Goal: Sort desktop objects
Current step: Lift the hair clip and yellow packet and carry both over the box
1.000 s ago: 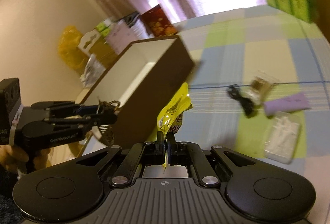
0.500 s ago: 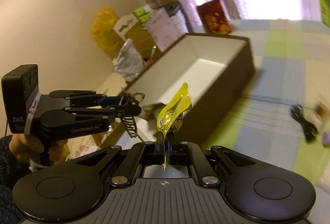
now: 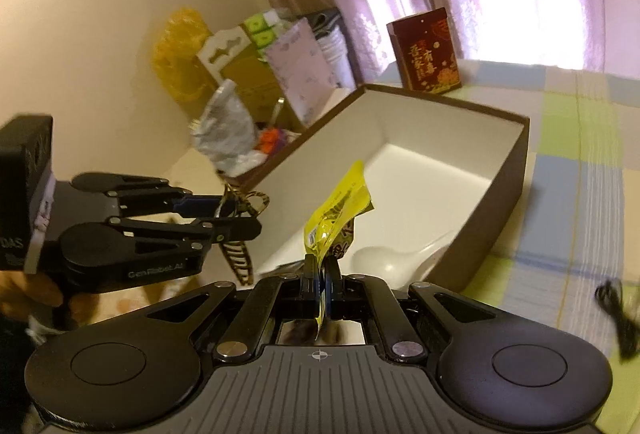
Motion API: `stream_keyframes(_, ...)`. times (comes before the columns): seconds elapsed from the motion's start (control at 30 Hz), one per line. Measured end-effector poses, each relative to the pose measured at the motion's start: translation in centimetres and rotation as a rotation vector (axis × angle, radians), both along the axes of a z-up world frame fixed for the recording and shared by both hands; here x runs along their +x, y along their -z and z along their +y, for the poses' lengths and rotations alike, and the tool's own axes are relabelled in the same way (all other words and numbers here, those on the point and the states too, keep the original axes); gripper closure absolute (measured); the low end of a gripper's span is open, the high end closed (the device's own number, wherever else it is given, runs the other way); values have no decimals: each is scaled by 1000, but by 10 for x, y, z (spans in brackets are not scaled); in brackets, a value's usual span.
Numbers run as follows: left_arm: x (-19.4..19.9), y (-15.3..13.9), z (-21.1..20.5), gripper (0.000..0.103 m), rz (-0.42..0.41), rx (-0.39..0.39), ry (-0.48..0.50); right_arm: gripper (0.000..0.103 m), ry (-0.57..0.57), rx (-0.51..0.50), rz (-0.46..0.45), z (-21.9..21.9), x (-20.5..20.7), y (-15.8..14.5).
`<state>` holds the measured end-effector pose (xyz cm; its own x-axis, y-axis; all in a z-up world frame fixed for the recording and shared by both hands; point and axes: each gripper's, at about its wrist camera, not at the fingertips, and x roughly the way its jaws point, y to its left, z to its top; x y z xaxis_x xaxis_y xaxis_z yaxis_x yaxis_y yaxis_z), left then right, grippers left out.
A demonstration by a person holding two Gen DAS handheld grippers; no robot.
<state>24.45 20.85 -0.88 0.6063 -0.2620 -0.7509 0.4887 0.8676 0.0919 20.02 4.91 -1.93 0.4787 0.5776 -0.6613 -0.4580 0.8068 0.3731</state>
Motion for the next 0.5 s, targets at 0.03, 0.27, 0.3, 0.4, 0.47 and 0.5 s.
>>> stream_keyframes(0.03, 9, 5, 0, 80, 10, 7, 4, 103, 2, -32, -11, 6, 7, 3)
stream_keyframes(0.27, 58, 37, -5, 80, 67, 56, 35, 103, -1, -210, -40, 33, 50, 33)
stream_keyframes(0.3, 64, 41, -6, 80, 77, 62, 37, 103, -2, -231, -41, 36, 55, 38)
stream_keyframes(0.4, 80, 55, -10, 80, 102, 80, 38, 103, -10, -280, -38, 44, 67, 49)
stream_keyframes(0.47, 90, 63, -11, 80, 119, 90, 35, 103, -13, -307, -35, 47, 75, 56)
stream_keyframes(0.5, 94, 67, -12, 80, 127, 93, 33, 103, -14, -321, -35, 49, 79, 59)
